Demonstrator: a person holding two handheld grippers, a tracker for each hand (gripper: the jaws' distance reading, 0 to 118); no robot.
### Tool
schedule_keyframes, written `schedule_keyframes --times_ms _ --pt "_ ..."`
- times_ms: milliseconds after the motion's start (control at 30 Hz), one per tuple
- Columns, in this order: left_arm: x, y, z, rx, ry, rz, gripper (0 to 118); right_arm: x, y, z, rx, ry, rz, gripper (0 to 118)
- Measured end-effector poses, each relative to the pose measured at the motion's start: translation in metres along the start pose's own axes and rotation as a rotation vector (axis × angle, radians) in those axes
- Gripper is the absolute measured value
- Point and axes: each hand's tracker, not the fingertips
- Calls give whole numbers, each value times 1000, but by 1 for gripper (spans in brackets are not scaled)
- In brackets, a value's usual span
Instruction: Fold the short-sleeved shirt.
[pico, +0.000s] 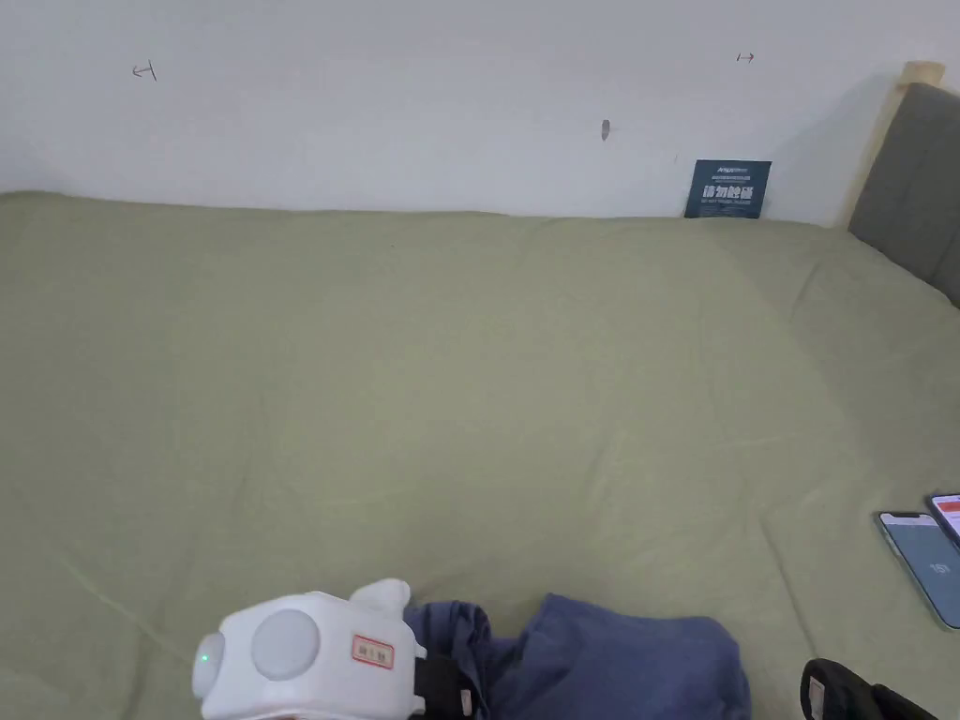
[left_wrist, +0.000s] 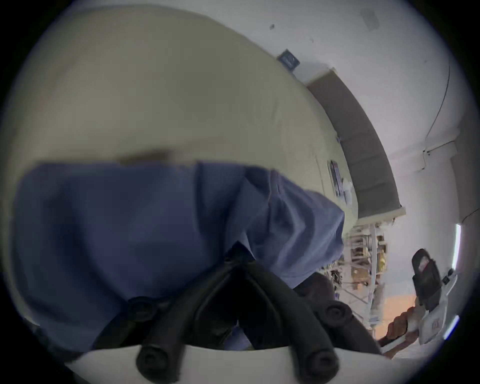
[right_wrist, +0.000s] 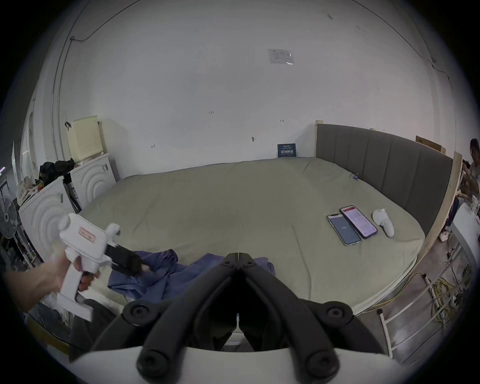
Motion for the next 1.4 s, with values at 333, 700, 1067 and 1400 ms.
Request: schedule_keyframes --times_ms 333,700,1067,1400 --pt "-1 -2 92 149 -29 -74 0 -3 4 -3 -5 -15 32 0" --pt "-129 -8 174 196 70 65 2 -36 1 -13 -20 51 71 0" --pt "-167 13 100 139 -267 193 112 -45 5 -14 -27 53 97 0" --pt "-162 9 118 200 -201 256 10 -38 7 -9 -24 36 90 0"
